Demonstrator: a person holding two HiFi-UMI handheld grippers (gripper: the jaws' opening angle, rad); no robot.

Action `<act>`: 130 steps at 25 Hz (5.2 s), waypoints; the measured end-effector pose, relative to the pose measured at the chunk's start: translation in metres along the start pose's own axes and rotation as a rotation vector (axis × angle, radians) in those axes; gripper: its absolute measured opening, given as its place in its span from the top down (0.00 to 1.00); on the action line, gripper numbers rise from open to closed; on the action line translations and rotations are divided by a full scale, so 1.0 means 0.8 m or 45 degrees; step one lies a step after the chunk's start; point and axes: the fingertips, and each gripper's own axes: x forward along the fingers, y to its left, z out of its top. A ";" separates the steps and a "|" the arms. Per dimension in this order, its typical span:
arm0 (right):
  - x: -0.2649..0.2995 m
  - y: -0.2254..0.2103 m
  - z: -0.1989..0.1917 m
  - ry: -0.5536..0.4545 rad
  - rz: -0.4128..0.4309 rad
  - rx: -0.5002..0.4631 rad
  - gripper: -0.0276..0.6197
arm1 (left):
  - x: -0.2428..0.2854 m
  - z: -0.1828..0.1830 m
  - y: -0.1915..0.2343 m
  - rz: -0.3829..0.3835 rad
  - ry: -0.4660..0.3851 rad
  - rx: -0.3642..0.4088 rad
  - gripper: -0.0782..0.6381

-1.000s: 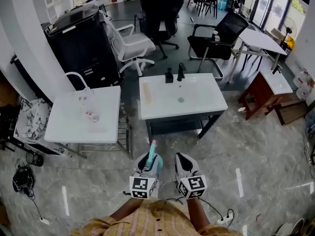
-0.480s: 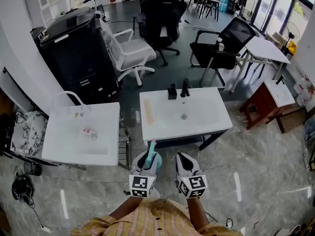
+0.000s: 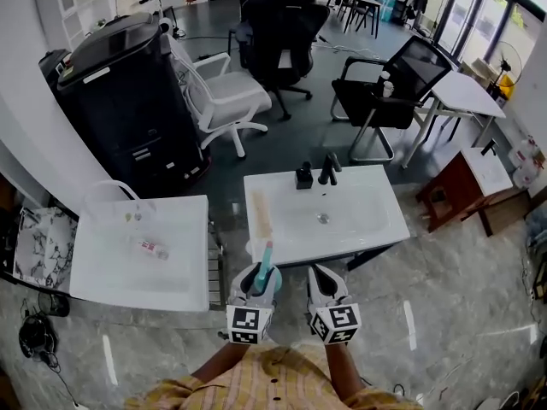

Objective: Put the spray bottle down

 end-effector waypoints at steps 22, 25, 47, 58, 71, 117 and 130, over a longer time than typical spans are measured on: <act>0.142 -0.074 0.043 -0.016 0.083 -0.003 0.96 | 0.135 0.025 0.060 0.063 0.028 -0.001 0.70; 0.166 -0.093 0.053 -0.015 0.099 -0.002 0.96 | 0.162 0.035 0.064 0.073 0.023 0.001 0.70; 0.288 -0.194 0.057 0.067 0.238 0.009 0.96 | 0.319 0.041 0.097 0.189 0.072 -0.038 0.70; 0.309 -0.216 0.029 0.131 0.272 0.056 0.96 | 0.368 0.030 0.114 0.248 0.111 -0.051 0.70; 0.313 -0.233 0.006 0.165 0.281 0.088 0.96 | 0.436 0.013 0.147 0.275 0.131 -0.033 0.70; 0.310 -0.261 0.003 0.165 0.206 0.069 0.96 | 0.515 -0.035 0.186 0.268 0.152 0.044 0.62; 0.293 -0.245 0.036 0.093 0.176 0.045 0.96 | 0.478 0.007 0.173 0.250 0.089 0.016 0.62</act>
